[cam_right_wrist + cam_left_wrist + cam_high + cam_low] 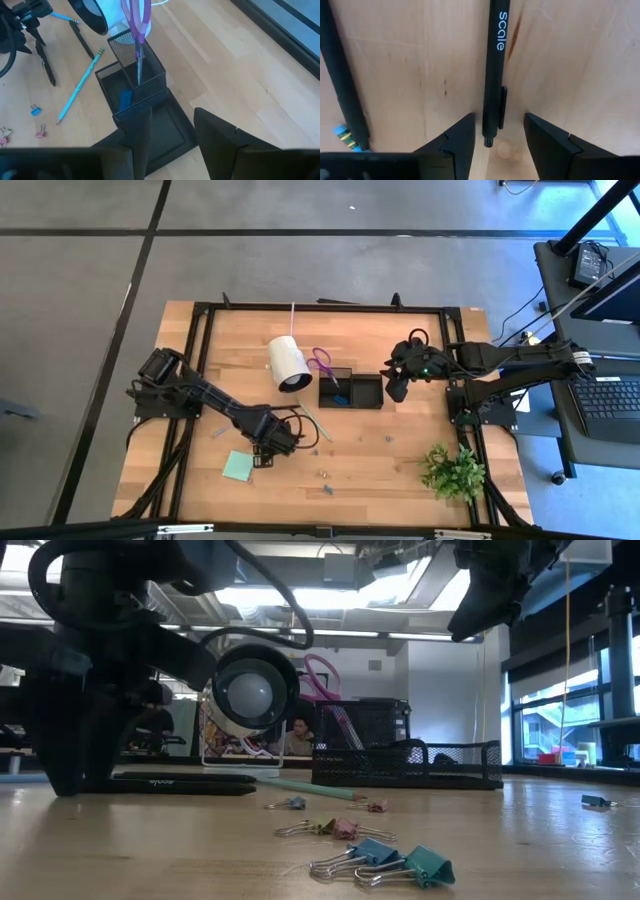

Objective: Pick and place office supplies into organizer
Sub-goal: Put the bottom black pen into the black desk organizer

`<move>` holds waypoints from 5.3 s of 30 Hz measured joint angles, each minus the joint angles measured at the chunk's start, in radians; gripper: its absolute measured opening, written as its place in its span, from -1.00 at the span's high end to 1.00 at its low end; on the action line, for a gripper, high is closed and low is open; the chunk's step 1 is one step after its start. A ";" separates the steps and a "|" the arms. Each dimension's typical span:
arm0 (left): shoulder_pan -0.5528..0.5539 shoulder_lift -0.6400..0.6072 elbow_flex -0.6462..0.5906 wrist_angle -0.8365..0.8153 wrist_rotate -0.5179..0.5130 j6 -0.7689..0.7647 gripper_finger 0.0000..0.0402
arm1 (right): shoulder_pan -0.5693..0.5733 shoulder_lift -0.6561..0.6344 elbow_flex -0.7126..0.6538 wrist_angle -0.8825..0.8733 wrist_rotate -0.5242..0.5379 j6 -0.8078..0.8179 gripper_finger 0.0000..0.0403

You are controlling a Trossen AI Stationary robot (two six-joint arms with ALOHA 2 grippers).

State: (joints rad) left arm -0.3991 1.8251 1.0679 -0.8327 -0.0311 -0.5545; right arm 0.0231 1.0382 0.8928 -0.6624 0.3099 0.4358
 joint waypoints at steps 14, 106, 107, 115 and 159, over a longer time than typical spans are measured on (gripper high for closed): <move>0.008 0.002 -0.004 0.015 0.004 -0.008 0.47 | 0.000 0.000 0.000 0.000 0.000 -0.024 0.25; 0.193 -0.172 0.404 0.397 -0.781 1.908 0.72 | -0.069 0.151 0.001 0.663 -0.489 0.421 0.25; 0.198 -0.172 0.404 0.411 -0.779 1.907 0.72 | -0.069 0.155 0.001 0.670 -0.495 0.423 0.25; 0.225 -0.172 0.404 0.471 -0.778 1.930 0.72 | -0.069 0.172 0.001 0.704 -0.496 0.422 0.25; 0.188 -0.213 0.403 0.463 -0.841 1.897 0.24 | -0.109 0.170 0.000 0.706 -0.507 0.366 0.76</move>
State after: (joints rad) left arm -0.2116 1.6123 1.4712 -0.3702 -0.8722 1.3422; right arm -0.0857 1.2083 0.8932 0.0440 -0.1972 0.8021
